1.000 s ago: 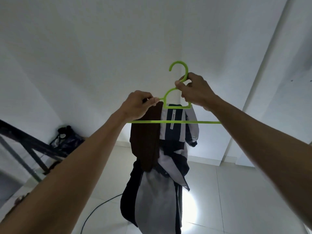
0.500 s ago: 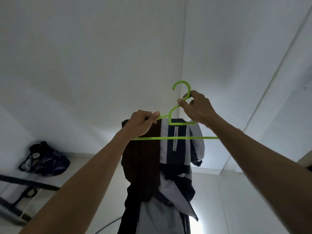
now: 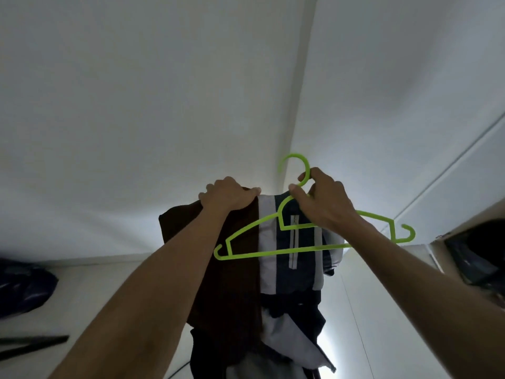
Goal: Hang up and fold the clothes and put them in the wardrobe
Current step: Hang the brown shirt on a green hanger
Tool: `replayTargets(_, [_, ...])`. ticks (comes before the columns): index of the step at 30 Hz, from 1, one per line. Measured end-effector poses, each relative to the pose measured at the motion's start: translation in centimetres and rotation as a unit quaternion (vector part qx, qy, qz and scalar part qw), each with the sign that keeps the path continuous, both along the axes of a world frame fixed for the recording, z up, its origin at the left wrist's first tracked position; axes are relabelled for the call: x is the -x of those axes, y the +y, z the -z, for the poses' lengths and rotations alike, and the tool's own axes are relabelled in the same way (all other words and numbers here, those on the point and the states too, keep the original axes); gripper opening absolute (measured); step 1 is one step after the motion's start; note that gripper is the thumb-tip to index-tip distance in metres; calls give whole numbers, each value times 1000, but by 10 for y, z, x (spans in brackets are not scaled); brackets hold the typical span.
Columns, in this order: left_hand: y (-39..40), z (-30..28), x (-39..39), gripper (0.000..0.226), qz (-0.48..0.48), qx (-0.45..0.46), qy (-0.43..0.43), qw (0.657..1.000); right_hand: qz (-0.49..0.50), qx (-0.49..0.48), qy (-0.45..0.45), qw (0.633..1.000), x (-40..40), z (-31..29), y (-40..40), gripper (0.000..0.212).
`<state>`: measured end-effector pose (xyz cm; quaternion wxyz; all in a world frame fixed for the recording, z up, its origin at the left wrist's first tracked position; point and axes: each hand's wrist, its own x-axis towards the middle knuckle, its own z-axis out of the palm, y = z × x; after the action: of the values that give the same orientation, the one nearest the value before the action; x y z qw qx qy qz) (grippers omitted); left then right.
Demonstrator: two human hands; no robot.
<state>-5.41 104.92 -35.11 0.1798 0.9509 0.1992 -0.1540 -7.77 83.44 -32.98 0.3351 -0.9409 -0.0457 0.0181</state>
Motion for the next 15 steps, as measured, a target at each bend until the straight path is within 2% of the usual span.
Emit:
replayTargets(4, [-9, 2, -22, 59, 1, -9, 22, 1000, 8, 16, 4, 1000, -1, 8, -5, 32])
replayTargets(8, [-13, 3, -24, 46, 24, -9, 15, 1000, 18, 21, 3, 1000, 1, 3, -10, 31])
replayTargets(10, [-12, 1, -21, 33, -9, 37, -13, 999, 18, 18, -3, 1000, 4, -2, -11, 31])
replayTargets(12, [-7, -5, -19, 16, -84, 131, -57, 986, 16, 19, -9, 1000, 6, -9, -13, 33])
replayTargets(14, [-3, -27, -2, 15, -150, 230, -59, 960, 14, 19, -12, 1000, 12, -19, -17, 34])
replayTargets(15, [-1, -37, 5, 24, -168, 261, -43, 949, 13, 18, -15, 1000, 15, -24, -19, 34])
